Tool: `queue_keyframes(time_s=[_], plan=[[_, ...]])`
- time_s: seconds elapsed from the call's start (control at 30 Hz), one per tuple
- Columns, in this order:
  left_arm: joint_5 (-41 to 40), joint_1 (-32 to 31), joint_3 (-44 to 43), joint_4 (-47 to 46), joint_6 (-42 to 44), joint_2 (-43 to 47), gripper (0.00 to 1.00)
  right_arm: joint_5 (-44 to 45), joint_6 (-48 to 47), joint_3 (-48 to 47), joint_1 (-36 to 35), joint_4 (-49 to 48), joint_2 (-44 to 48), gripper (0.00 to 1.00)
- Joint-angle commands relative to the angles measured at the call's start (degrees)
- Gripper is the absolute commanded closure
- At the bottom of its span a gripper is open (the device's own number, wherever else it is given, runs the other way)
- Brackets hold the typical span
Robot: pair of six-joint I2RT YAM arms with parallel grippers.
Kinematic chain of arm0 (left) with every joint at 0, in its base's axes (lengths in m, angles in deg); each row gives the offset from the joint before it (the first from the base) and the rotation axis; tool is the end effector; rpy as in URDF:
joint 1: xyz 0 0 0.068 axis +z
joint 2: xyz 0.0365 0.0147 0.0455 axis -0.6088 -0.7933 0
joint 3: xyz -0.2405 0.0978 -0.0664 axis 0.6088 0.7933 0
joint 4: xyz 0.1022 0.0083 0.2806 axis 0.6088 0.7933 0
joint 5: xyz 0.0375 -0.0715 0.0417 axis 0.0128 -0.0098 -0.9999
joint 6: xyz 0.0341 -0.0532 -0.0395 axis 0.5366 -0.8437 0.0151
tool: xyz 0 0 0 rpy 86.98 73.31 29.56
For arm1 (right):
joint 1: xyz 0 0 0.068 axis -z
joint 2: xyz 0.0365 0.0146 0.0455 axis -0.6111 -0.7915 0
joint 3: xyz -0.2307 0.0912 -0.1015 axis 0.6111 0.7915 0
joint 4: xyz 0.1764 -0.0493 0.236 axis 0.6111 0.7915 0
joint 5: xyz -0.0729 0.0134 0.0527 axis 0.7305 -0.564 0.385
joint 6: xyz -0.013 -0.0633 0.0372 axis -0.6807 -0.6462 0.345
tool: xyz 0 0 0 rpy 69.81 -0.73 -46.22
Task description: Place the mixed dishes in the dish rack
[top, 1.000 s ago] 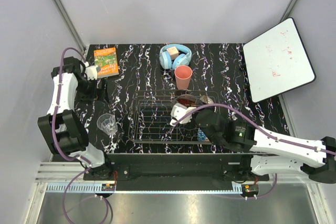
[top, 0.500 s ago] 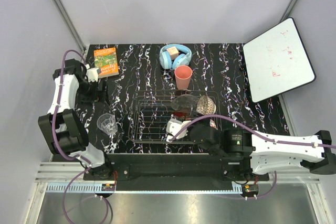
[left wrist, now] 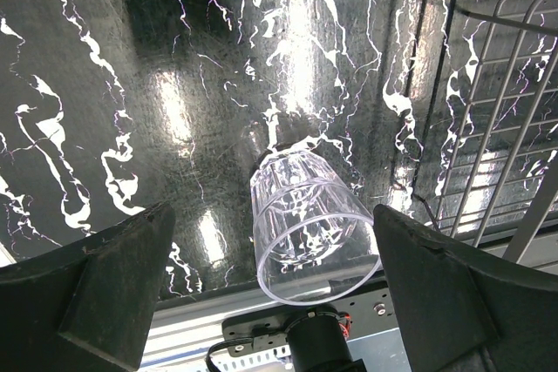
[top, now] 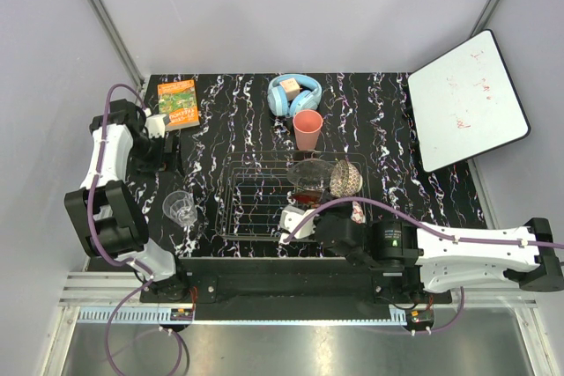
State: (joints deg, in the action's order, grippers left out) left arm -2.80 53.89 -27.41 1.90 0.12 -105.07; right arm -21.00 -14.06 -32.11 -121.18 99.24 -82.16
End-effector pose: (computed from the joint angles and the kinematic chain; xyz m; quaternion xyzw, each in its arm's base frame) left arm 0.3293 0.0775 0.2271 0.0156 0.9838 -0.1154 0.1361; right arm 0.0762 0.2635 0.2875 -0.6249 0.5594 -0.1674 0.5182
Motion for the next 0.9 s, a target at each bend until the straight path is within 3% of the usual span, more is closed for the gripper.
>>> queue_keyframes(time_s=[0.0, 0.27, 0.6, 0.87], plan=[[0.0, 0.3, -0.6, -1.2, -0.5, -0.2, 0.01, 1.4, -2.1, 0.6, -0.5, -1.7, 0.4, 1.0], [0.3, 0.3, -1.1, -1.1, -0.4, -0.2, 0.01, -1.6, -1.8, 1.4, -0.5, -1.5, -1.2, 1.0], [1.3, 0.3, -1.3, -0.7, -0.8, -0.8, 0.01, 1.1, -14.1, -5.7, -1.1, -4.0, -3.8, 1.0], [1.3, 0.3, -0.8, -1.0, -0.4, -1.1, 0.01, 0.9, -16.9, -3.9, -2.5, -3.9, -2.3, 1.0]])
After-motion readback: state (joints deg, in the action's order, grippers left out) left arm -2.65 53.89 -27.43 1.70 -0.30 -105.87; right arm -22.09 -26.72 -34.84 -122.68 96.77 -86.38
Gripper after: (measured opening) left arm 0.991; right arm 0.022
